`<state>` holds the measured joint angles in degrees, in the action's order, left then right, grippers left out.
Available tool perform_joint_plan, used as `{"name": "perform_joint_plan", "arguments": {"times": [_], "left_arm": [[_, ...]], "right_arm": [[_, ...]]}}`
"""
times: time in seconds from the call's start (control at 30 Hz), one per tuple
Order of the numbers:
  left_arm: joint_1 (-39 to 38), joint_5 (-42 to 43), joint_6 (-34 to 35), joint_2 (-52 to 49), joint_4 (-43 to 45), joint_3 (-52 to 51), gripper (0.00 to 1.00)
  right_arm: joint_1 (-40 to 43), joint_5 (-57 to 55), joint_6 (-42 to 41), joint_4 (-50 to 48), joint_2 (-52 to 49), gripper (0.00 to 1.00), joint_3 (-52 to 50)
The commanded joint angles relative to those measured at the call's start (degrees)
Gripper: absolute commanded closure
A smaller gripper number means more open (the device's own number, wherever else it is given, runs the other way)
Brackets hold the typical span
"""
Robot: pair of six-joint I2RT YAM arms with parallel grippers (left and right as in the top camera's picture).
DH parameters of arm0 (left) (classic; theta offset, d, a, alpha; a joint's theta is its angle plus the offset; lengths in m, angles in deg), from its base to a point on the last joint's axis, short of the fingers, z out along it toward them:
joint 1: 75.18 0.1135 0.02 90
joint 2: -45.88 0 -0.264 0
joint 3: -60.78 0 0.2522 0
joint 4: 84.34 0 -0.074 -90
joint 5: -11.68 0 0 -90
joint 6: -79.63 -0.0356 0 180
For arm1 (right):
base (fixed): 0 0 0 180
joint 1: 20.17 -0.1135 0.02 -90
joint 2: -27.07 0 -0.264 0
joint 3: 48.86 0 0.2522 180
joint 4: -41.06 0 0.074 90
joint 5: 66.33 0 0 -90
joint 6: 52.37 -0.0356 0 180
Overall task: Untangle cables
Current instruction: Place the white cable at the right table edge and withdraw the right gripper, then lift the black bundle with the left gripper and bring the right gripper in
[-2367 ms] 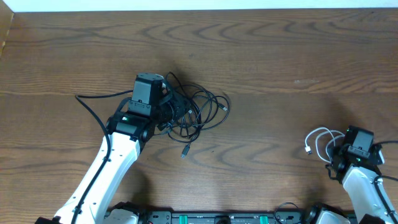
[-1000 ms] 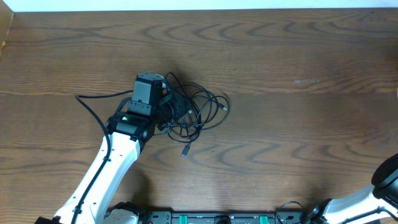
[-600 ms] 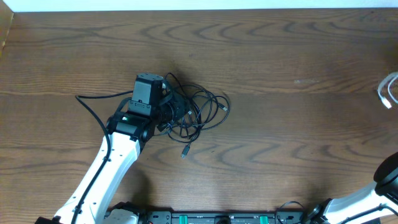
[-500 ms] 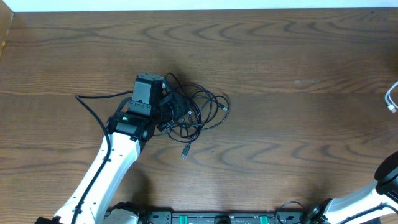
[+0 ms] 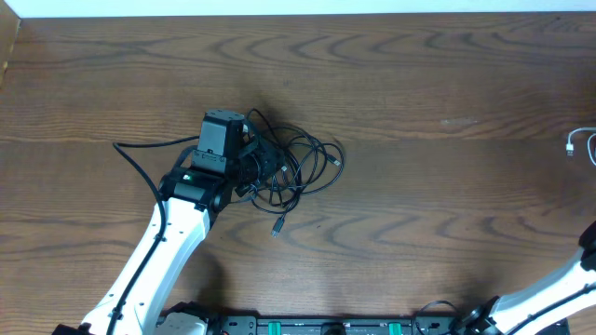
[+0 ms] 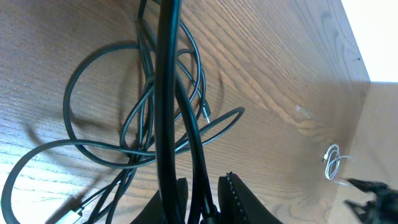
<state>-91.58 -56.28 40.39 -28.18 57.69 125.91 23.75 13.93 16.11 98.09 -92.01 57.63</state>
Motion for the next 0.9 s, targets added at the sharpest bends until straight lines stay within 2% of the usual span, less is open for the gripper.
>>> {"name": "perform_joint_plan", "arguments": {"times": [0.0, 0.23, 0.47, 0.5, 0.53, 0.57, 0.63, 0.77, 0.87], "left_arm": [[-0.2, -0.7, -0.6, -0.4, -0.2, 0.2, 0.77], [-0.2, -0.7, -0.6, -0.4, -0.6, 0.2, 0.78], [-0.2, -0.4, 0.5, -0.4, -0.7, 0.2, 0.78], [-0.3, 0.6, 1.0, -0.4, -0.2, 0.2, 0.81], [-0.6, 1.7, 0.9, -0.4, 1.0, 0.2, 0.91], [-1.0, 3.0, 0.9, -0.4, 2.6, 0.2, 0.92], [-2.0, 5.8, 0.1, -0.4, 7.3, 0.2, 0.92], [-5.8, 12.6, -6.4, -0.4, 21.0, 0.2, 0.92], [-8.9, 13.7, -9.0, -0.4, 29.3, 0.2, 0.92]], "right_arm": [[1.0, -0.9, -4.7, 1.1, 0.4, 0.01, 0.0], [1.2, -0.9, -7.1, 1.5, 5.5, 0.01, 0.1], [0.6, 5.0, -11.1, 0.8, 17.4, 0.01, 0.1], [0.3, 6.4, -11.7, 0.7, 19.6, 0.01, 0.1], [0.2, 7.4, -12.1, 0.7, 21.4, 0.01, 0.1], [0.0, 8.4, -12.3, 0.7, 23.3, 0.01, 0.1], [-0.5, 11.0, -12.3, 0.7, 26.6, 0.01, 0.1], [-2.1, 15.6, -12.3, 1.4, 32.0, 0.01, 0.1], [-3.8, 19.3, -12.3, 3.1, 34.2, 0.01, 0.1]]}}
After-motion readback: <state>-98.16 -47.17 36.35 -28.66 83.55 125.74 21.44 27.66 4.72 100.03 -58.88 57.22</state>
